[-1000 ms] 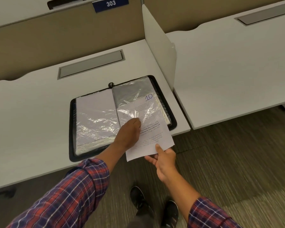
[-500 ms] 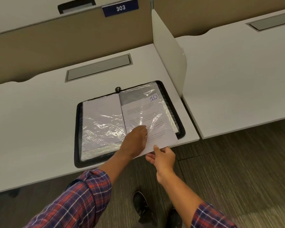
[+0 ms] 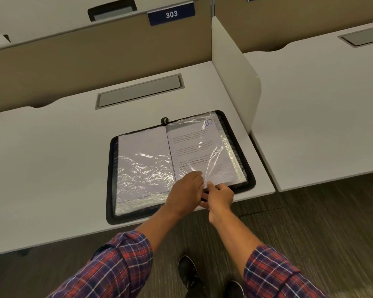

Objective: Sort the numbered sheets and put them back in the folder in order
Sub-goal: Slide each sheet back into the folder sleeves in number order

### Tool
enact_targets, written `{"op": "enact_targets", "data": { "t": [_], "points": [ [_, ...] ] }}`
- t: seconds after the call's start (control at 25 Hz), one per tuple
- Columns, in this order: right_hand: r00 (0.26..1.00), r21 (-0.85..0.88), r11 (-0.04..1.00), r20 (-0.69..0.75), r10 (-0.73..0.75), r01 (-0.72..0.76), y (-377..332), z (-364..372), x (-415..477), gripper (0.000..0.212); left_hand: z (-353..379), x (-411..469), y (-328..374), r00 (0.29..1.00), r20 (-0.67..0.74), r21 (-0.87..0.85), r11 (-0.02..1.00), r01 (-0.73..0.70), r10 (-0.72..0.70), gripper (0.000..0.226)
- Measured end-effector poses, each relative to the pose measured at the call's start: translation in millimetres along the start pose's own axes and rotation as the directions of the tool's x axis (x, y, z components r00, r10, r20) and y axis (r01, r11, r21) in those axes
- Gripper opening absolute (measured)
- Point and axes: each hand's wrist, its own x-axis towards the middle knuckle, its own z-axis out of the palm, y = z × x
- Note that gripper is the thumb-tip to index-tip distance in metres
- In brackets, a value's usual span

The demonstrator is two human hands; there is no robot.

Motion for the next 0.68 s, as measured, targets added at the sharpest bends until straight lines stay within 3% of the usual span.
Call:
{"op": "enact_targets", "data": {
  "t": [0.12,0.28,0.4,0.52,0.68],
  "points": [
    [0.999,-0.139,0.990,-0.028,-0.038,0.034,-11,10,12,0.017,0,1,-1,1.000,0.003,-0.008,1.000,0.001,-0.001,0.026],
    [0.999,-0.156,0.988,0.034,0.024,-0.019,-21,15,21,0.011,-1,1,-3,1.000,-0.003,-0.057,0.998,-0.005,0.005,0.026],
    [0.998,-0.218,0.976,0.066,0.006,0.008,-25,9,14,0.023,0,1,-8,0.999,0.033,-0.108,0.994,0.034,-0.030,0.032],
    [0.996,-0.253,0.963,0.045,-0.082,0.091,-20,-7,2,0.023,3,-1,-19,0.994,0.081,-0.141,0.986,0.087,-0.077,0.036],
    [0.930,-0.347,0.903,-0.172,-0.326,0.252,-19,-29,2,0.023,0,-8,-36,0.996,0.015,-0.154,0.984,0.092,-0.091,0.031]
  ]
}}
